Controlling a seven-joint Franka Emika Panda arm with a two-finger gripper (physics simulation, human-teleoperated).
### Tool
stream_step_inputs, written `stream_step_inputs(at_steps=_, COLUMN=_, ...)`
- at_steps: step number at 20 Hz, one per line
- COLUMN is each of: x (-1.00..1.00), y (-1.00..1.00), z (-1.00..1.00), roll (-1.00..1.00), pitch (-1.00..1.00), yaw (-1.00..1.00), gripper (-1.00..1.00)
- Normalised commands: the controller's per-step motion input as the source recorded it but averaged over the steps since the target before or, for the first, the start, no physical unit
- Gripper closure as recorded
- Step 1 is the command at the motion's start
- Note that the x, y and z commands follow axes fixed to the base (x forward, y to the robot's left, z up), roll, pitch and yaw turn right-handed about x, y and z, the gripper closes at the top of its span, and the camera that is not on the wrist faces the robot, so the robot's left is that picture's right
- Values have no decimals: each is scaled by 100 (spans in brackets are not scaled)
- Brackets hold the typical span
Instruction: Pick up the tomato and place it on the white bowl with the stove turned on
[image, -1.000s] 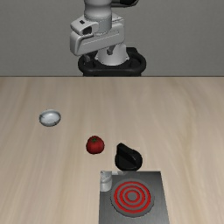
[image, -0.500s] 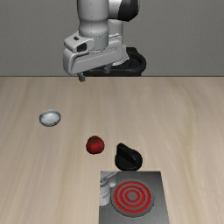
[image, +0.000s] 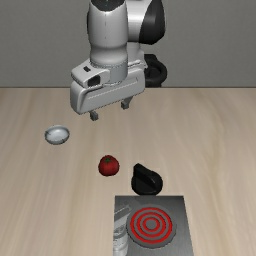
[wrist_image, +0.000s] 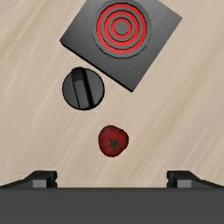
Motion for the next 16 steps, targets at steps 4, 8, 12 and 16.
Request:
stream_step_inputs(at_steps=4, x=0, y=0, z=-100, roll=0, pitch=0, yaw=0, gripper=-100)
stream_step_inputs(at_steps=8, x=0, y=0, z=-100, roll=0, pitch=0, yaw=0, gripper=-100)
stream_step_inputs(at_steps=12, x=0, y=0, z=-100, roll=0, pitch=0, yaw=0, gripper=-100)
stream_step_inputs(at_steps=16, x=-25, y=-25, z=-50, roll=0, pitch=0, yaw=0, gripper=-100)
